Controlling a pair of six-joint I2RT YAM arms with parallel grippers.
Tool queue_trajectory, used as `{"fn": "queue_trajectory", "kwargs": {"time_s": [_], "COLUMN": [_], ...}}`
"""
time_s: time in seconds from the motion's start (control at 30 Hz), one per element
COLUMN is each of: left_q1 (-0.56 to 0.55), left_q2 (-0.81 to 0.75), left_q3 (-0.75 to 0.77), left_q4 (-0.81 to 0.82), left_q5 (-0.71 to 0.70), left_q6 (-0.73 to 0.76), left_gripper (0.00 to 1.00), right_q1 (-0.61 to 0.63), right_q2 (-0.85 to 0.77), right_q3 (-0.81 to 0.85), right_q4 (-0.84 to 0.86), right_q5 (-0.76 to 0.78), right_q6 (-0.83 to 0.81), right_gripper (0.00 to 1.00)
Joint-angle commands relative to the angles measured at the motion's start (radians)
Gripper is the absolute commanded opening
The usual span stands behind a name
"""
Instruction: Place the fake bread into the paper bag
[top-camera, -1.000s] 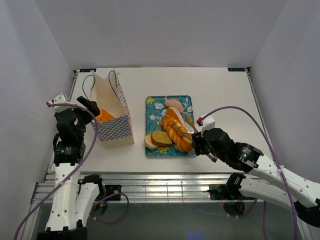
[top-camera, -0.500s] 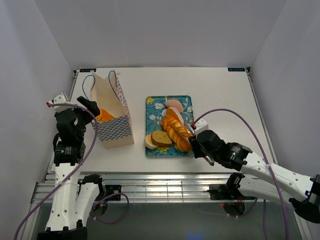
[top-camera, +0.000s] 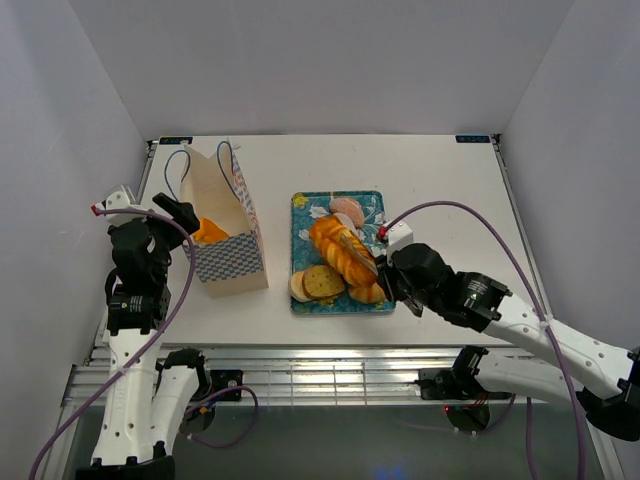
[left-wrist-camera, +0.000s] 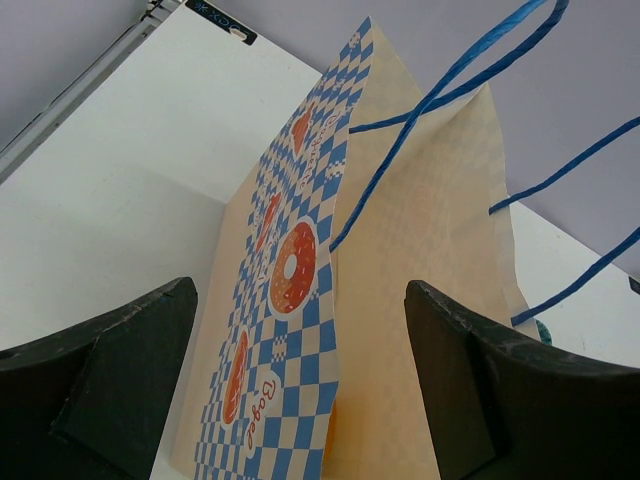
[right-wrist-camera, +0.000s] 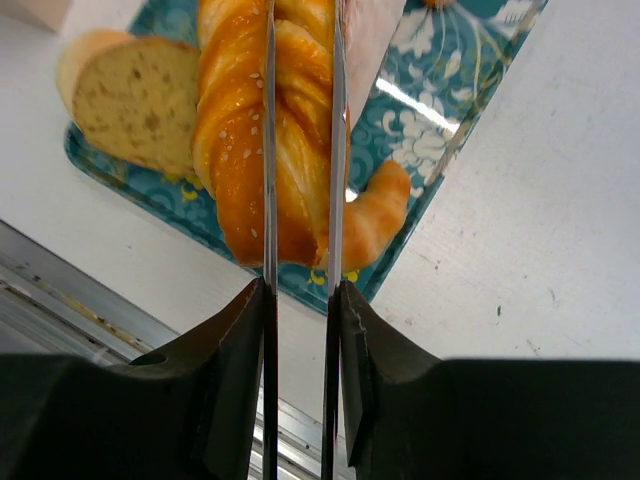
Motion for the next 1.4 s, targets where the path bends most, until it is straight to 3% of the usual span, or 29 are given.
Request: {"fn": "queue_trajectory", "kwargs": {"time_s": [0.0, 0.4, 0.77, 0.83, 0.87, 0.93, 1.07, 1.23, 1.37], "left_q1": [-0.005, -0.005, -0.005, -0.005, -0.005, -0.005, -0.005, -0.005, -0.005], "left_q2": [-0.01, -0.018, -0.024, -0.033, -0.038, -0.038, -0.024, -0.02, -0.014], "left_q3": [0.003, 0.003, 0.002, 0.002, -0.002, -0.003, -0.003, -0.006, -0.008], "left_q4": [0.012, 0.013, 0.012, 0.009, 0.01, 0.015, 0.017, 0.021, 0.021], "left_q5": [0.007, 0.012, -0.029, -0.049, -0.059, -0.062, -0.049, -0.045, -0.03], "left_q6": [0.01, 0.007, 0.007, 0.009, 0.007, 0.007, 0.007, 0.006, 0.001], "left_gripper": [0.95, 0.95, 0.94, 0.9, 0.81, 0.73, 0.48, 0.39, 0.38], "right_q1": [0.003, 0.003, 0.005, 0.005, 0.003, 0.003, 0.003, 0.005, 0.005], "right_q2": [-0.065, -0.19, -0.014, 0.023, 0.032, 0.059, 0.108, 0.2, 0.278], "right_q3": [0.138, 0.208, 0.359, 0.397, 0.406, 0.429, 0.443, 0.461, 0.48], "right_q4": [0.03, 0.066, 0.306, 0.335, 0.373, 0.41, 0.534, 0.68, 0.813], "right_q5": [0.053, 0.015, -0.341, -0.374, -0.437, -0.472, -0.53, -0.564, -0.564], "right_q6": [-0.048, -0.084, -0.129, -0.123, -0.12, -0.109, -0.071, 0.0, 0.058], "right_gripper": [0.2, 0.19, 0.2, 0.2, 0.2, 0.2, 0.2, 0.2, 0.2]}}
